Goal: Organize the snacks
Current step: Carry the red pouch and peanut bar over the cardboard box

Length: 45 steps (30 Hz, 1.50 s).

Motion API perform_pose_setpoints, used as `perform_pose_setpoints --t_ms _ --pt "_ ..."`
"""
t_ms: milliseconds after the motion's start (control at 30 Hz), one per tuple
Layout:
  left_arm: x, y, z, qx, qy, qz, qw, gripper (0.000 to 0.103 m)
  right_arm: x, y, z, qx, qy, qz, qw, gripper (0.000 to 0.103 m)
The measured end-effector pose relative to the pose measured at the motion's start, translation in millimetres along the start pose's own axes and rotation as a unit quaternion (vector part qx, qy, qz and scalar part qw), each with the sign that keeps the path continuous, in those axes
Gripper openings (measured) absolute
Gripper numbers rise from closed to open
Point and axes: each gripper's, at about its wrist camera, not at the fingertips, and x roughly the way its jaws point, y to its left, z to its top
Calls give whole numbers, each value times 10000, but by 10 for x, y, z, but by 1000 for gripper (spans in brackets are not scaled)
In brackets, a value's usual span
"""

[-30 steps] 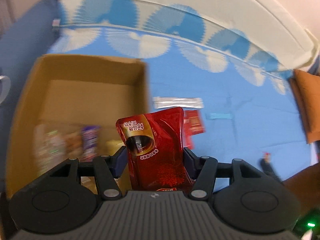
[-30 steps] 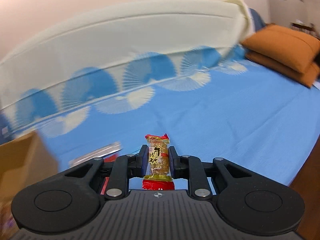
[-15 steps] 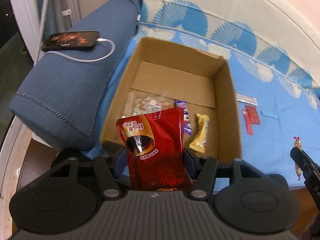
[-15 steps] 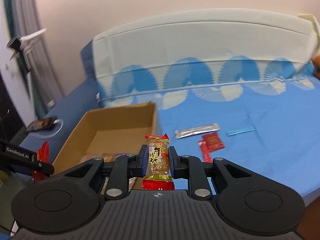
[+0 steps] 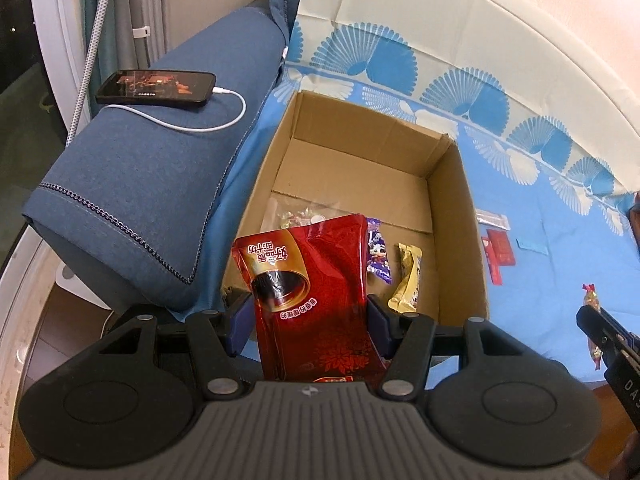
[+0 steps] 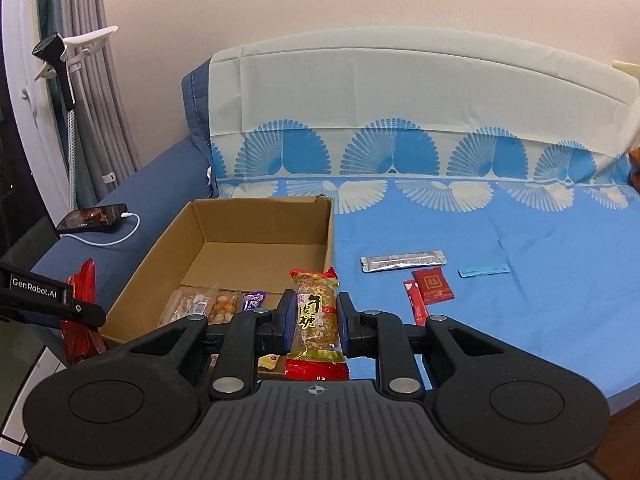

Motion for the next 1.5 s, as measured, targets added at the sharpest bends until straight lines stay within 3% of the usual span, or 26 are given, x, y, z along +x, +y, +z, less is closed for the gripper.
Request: perform_pose_setpoints --t_ms 767,1500 --pt "133 54 162 -56 18 46 10000 64 181 78 66 -200 194 59 9996 23" --pt "448 43 423 -107 159 78 9998 64 610 307 250 -381 432 309 9979 23"
